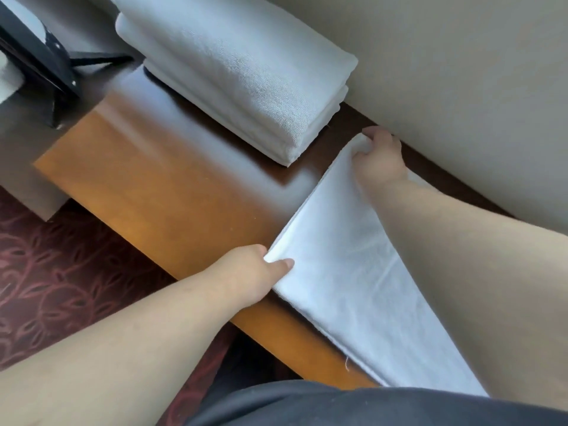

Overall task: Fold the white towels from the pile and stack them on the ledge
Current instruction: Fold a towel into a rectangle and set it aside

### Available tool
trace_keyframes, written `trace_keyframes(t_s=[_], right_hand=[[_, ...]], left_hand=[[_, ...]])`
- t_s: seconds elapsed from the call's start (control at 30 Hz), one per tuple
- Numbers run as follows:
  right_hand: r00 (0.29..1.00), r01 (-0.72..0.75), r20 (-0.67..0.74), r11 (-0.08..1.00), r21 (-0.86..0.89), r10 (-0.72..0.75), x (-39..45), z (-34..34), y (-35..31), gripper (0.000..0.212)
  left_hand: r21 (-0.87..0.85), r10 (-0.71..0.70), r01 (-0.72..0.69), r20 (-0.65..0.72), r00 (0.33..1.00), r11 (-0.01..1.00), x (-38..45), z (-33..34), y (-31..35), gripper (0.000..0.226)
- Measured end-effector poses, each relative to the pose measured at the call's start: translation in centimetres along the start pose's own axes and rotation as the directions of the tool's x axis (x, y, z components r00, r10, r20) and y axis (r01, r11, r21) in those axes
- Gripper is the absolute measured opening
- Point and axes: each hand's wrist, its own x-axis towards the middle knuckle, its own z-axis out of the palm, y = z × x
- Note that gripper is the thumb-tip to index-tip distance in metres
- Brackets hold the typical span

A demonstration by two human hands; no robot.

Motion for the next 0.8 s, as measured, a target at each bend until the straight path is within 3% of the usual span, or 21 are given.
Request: trace_keyframes(t_s=[0.07, 0.13, 0.2, 0.23, 0.27, 0.33, 0.4, 0.47, 0.53, 0.67, 0.8], right_hand=[[0.992, 0.097, 0.068, 0.991, 0.093, -0.104, -2.3, -0.1, -0.1, 0.056], [0.971, 0.168, 0.166, 0.985, 0.037, -0.172, -5.0, -0.3, 0.5, 0.063], [0.972, 0.165, 0.177, 0.984, -0.062, -0.152, -8.0, -0.4, 2.2, 0.063], [0.981, 0.123, 0.163, 0.986, -0.111, -0.104, -9.8, -0.6, 3.3, 0.062], [0.987, 0.065, 0.155, 0.985, -0.159, -0.040, -11.6, -0.8, 4.7, 0.062], [0.982, -0.056, 0.161, 0.969, -0.241, 0.097, -15.2, -1.8, 7.8, 0.064], [0.955, -0.138, 0.208, 0.939, -0.317, 0.210, -18.3, -3.4, 10.7, 0.069], [0.921, -0.173, 0.268, 0.912, -0.372, 0.284, -20.7, -5.5, 13.1, 0.072], [0.891, -0.269, 0.266, 0.900, -0.342, 0.368, -22.6, -7.6, 15.1, 0.072], [0.793, -0.557, 0.167, 0.808, -0.189, 0.586, -26.8, -10.5, 19.9, 0.073], [0.716, -0.688, 0.066, 0.718, -0.106, 0.695, -32.0, -11.4, 24.8, 0.074]], left_hand=[[0.189, -0.037, 0.045, -0.048, 0.998, 0.981, 0.4, 0.6, -0.7, 0.053], [0.280, -0.029, 0.078, -0.175, 0.984, 0.957, 0.3, 1.1, -0.5, 0.050], [0.404, 0.101, 0.043, -0.328, 0.939, 0.914, 0.0, 1.1, 0.3, 0.064], [0.512, 0.242, -0.023, -0.366, 0.899, 0.859, 0.0, 1.2, 0.6, 0.072], [0.613, 0.425, -0.135, -0.357, 0.832, 0.779, 0.0, 1.2, 1.0, 0.076], [0.755, 0.718, -0.362, -0.200, 0.667, 0.547, 0.7, 1.3, 2.0, 0.073], [0.807, 0.797, -0.503, 0.070, 0.601, 0.309, 0.6, 1.8, 3.9, 0.063], [0.762, 0.719, -0.601, 0.274, 0.639, 0.243, 0.2, 3.0, 6.2, 0.054], [0.755, 0.600, -0.609, 0.377, 0.706, 0.241, -0.3, 4.7, 7.7, 0.052], [0.837, 0.516, -0.538, 0.421, 0.746, 0.095, -0.9, 7.8, 11.2, 0.044], [0.916, 0.302, -0.402, 0.388, 0.871, -0.018, -1.6, 10.4, 16.8, 0.046]])
